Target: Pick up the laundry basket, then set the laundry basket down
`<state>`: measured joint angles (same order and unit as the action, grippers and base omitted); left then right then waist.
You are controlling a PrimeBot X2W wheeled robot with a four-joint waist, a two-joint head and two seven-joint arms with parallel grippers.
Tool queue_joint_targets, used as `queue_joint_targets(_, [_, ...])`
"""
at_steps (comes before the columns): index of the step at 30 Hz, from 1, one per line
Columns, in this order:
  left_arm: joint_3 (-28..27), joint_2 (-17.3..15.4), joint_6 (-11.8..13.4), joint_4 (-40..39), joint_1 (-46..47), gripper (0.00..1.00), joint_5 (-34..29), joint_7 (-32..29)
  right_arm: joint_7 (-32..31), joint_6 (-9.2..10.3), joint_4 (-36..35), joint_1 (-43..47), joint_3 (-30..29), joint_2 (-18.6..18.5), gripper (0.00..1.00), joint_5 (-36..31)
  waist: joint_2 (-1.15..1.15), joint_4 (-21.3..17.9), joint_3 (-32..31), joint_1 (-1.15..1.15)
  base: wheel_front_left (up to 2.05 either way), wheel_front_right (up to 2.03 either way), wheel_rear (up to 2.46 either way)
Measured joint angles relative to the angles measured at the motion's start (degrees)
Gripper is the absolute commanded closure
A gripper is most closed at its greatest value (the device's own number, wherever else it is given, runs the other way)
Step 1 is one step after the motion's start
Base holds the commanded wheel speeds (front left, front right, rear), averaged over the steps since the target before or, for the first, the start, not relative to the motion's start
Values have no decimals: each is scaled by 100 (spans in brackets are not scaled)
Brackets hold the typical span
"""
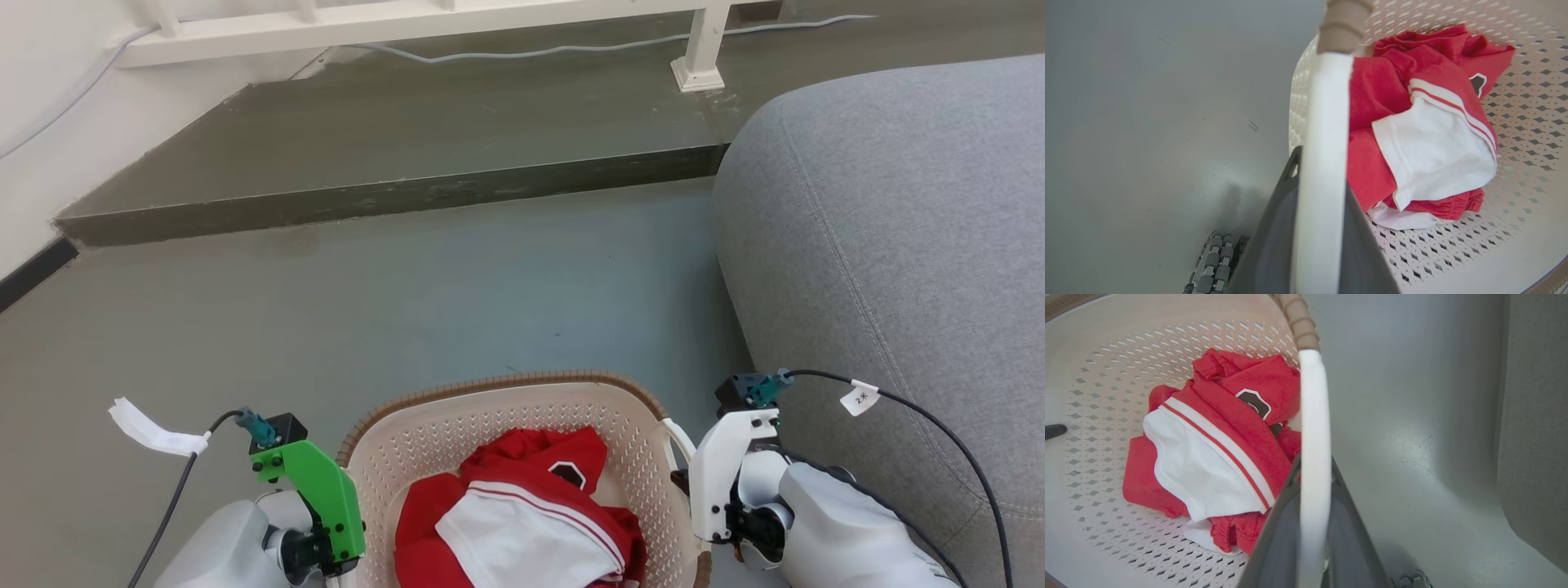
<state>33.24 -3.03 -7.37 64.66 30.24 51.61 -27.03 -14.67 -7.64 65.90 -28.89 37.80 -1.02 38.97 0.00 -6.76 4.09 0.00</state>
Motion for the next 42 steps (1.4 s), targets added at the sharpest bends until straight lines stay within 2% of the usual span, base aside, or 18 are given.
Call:
queue_joint_targets(25, [33, -40, 0, -64, 33, 100, 67, 121, 10, 0, 57, -252, 113, 0, 100, 100, 0, -13, 298, 0, 0, 0, 0])
queue_joint_targets(42, [203, -108, 0, -264, 607, 100, -57, 722, 725, 29, 69, -775, 89, -63, 100, 37, 0, 48, 1049, 0, 0, 0, 0])
